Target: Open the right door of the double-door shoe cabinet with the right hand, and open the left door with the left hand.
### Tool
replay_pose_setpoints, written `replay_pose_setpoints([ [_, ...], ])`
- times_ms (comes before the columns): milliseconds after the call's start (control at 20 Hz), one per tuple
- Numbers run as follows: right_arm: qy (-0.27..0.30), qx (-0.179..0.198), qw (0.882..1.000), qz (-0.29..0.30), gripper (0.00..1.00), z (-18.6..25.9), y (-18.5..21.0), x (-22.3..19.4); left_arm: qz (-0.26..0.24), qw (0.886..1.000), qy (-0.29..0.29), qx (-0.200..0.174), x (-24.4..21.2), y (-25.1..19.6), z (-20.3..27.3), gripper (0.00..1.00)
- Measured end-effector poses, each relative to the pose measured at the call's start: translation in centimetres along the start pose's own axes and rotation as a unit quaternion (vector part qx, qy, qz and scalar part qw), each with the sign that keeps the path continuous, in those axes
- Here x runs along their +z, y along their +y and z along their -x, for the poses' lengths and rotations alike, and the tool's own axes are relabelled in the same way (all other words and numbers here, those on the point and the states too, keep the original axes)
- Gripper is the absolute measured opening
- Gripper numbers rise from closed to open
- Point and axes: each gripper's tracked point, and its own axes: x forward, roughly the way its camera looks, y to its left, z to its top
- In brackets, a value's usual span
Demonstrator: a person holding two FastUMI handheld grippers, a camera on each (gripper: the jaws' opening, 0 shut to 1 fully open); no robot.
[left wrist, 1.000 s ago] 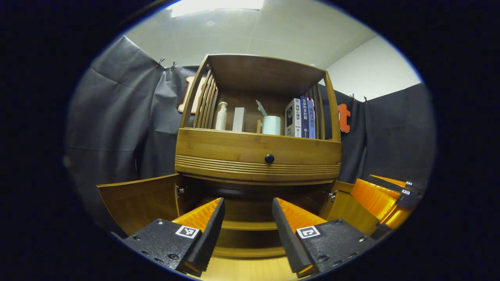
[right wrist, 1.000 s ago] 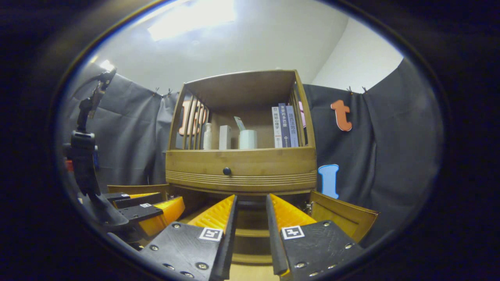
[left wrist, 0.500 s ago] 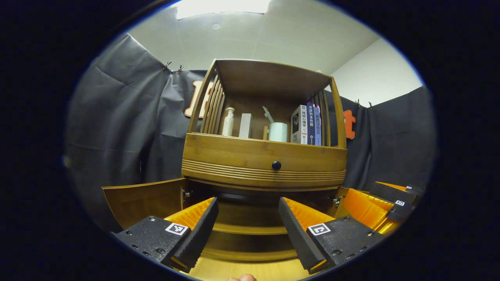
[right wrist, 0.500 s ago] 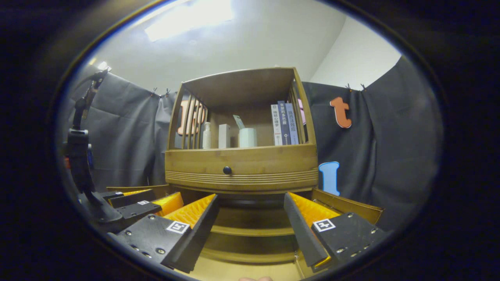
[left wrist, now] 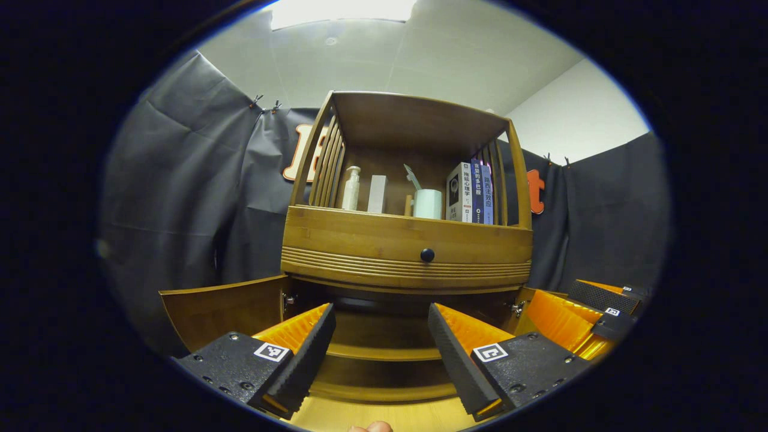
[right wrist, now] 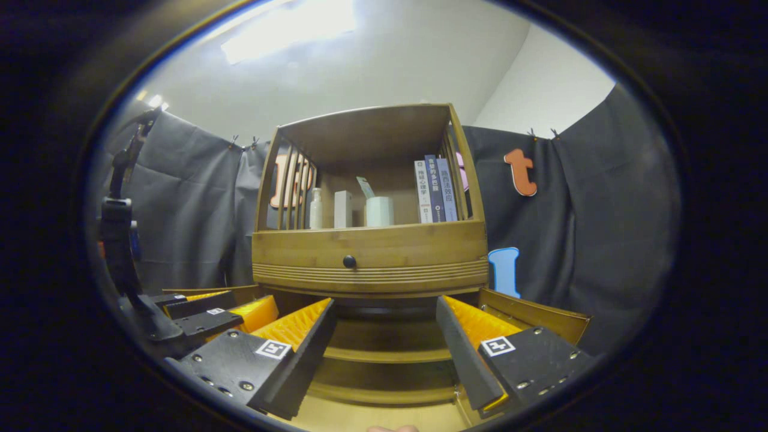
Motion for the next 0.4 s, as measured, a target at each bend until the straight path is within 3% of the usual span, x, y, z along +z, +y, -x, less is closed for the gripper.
replay_pose_setpoints([
  [300, -0.006, -0.015, 1.0, 0.006, 0.99, 0.6, 0.4, 0.6, 0.0, 1.0, 0.002, -0.019, 0.1, 0.3, 0.2, 0.92],
  [350, -0.007, -0.018, 1.0, 0.008, 0.99, 0.9, 0.5, 0.6, 0.0, 1.0, 0.002, -0.024, 0.1, 0.3, 0.2, 0.95],
  [400, -0.007, -0.022, 1.0, 0.009, 0.99, 1.1, 0.6, 0.7, 0.0, 1.0, 0.002, -0.029, 0.1, 0.3, 0.3, 0.92],
])
